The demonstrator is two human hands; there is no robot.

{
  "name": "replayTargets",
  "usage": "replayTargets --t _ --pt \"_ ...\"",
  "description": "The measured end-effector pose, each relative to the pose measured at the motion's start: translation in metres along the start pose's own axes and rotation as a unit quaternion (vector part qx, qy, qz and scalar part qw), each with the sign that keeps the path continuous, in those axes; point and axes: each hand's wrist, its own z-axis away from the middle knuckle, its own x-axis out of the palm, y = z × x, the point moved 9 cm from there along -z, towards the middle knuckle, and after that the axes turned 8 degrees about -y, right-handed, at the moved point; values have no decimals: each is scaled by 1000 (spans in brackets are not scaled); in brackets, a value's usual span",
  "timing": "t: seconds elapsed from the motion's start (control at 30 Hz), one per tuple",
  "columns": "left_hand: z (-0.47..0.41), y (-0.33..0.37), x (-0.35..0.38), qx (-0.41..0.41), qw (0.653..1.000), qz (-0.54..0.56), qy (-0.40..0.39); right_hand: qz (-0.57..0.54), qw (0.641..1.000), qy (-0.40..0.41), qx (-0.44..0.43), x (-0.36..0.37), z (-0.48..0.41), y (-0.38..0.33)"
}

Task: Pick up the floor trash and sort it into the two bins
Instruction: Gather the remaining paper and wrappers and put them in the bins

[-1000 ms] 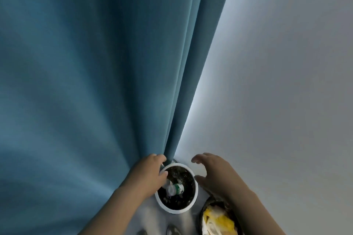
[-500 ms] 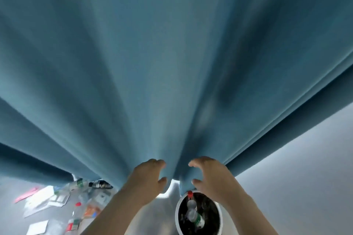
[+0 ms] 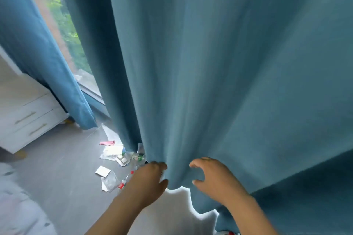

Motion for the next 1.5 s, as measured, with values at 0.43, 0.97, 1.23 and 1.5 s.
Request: replayTargets --t 0.43,0.97,1.23,1.5 --pt "96 -186 -69 -120 986 75 86 40 992 -42 -112 37 -82 -204" --pt "96 -315 -122 -233 953 139 138 92 967 -93 -220 34 -188 -332" --pt "72 -356 -155 -278 939 142 142 108 953 -112 -260 24 -251 -366" --pt "51 -395 -177 -286 938 145 129 111 949 -128 -267 24 -294 -388"
